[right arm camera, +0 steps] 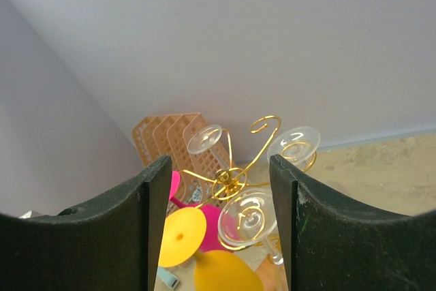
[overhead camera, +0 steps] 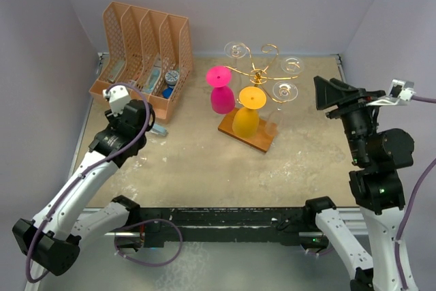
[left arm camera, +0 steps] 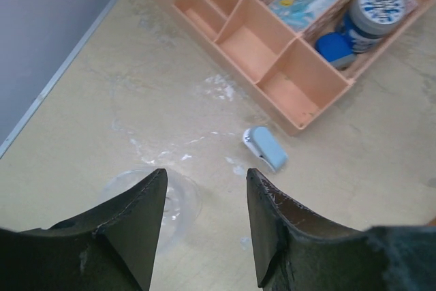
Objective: Place the wine glass upside down on the wine glass rack
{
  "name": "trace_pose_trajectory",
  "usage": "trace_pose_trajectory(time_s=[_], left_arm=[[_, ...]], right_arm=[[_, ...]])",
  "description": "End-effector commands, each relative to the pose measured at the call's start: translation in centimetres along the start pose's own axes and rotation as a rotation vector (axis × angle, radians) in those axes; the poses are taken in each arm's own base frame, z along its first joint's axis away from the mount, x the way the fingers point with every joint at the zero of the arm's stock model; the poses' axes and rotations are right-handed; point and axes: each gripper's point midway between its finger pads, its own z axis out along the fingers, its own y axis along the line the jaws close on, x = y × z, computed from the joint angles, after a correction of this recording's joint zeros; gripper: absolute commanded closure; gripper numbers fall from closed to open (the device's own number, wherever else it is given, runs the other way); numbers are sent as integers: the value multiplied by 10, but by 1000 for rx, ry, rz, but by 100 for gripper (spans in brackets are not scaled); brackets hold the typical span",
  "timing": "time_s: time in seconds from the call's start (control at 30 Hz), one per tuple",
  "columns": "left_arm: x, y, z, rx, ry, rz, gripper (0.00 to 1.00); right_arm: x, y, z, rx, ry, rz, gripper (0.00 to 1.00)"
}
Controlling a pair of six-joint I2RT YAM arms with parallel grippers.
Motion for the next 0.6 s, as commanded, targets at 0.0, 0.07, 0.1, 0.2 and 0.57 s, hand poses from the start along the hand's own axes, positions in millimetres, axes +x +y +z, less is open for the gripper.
trace_pose_trajectory(time_s=[0.0,0.07,0.1,0.2,0.57], left_arm=[[17,20,15,-46,82,-54,52],[23,21,17,-33,109,-74,53],[25,25,17,-44,114,-74,54],[32,30,20,-54,135,-62,57],[47,27,27,-40,176,-49,92]], right_arm=[[14,6,-5,-62,41,-31,39],[19,3,-5,-56,53,-28,39],[20,3,-4,-55,57,-25,39],[20,4,-3,-63,57,-22,40],[25,14,-1,-112,94,-13,41]])
